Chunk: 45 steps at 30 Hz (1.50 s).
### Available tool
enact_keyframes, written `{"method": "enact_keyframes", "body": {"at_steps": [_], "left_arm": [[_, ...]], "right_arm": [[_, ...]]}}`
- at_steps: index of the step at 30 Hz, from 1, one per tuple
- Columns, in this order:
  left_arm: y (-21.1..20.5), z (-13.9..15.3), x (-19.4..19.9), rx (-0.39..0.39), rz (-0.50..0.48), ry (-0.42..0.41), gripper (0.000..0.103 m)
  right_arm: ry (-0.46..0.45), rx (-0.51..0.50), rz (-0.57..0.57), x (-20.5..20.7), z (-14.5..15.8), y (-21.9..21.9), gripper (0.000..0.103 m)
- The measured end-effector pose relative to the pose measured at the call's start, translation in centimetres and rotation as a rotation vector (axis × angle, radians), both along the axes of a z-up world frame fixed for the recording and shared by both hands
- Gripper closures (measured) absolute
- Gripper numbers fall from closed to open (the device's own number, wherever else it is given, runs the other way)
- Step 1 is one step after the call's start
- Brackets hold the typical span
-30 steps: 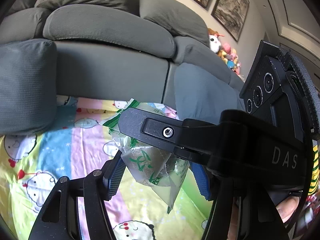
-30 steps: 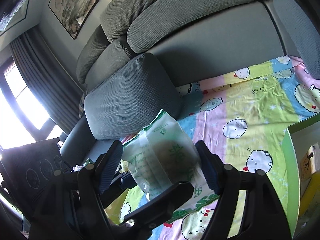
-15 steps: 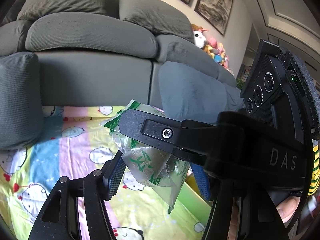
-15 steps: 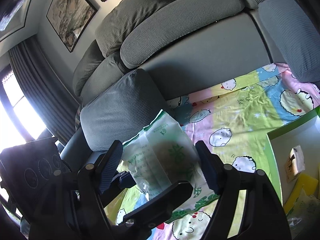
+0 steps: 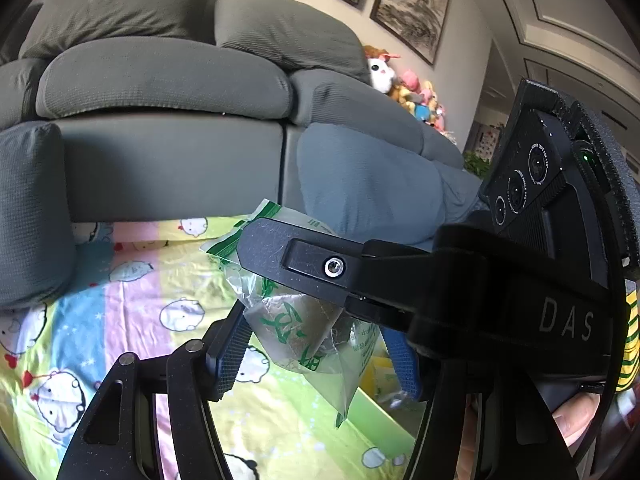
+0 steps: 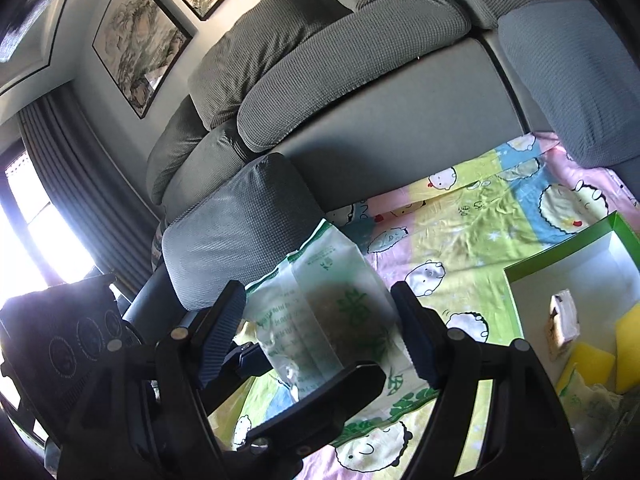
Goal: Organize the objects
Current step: 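Carry the bag with the right gripper over the green-rimmed box, then open the right gripper to drop the bag into the box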
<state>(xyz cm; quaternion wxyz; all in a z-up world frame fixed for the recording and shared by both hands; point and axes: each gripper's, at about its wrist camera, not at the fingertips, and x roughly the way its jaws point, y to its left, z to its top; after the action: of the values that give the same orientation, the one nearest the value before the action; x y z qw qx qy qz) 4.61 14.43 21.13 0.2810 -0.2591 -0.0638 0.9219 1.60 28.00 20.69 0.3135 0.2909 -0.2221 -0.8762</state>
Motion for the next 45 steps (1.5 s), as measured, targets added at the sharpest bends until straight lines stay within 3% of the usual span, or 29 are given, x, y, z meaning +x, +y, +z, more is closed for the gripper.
{"method": "enact_keyframes", "body": {"at_steps": [14,30,45], "left_arm": [[5.8,0.8,2.1,-0.019,-0.081,0.024,0.039],[11.8,0.2,2.0,-0.074,-0.168,0.003,0.039],[14.2,-1.1,1.0,-0.096,-0.221,-0.052,0.039]], "right_arm": [[0.043,0.009,-0.069,2.8,0.7,5.7,0.029],[-0.001,-0.027,-0.177,3.3,-1.1,11.9,0.029],[-0.058,-0.057,-0.243,2.8,-2.7,14.2,0.029]]}}
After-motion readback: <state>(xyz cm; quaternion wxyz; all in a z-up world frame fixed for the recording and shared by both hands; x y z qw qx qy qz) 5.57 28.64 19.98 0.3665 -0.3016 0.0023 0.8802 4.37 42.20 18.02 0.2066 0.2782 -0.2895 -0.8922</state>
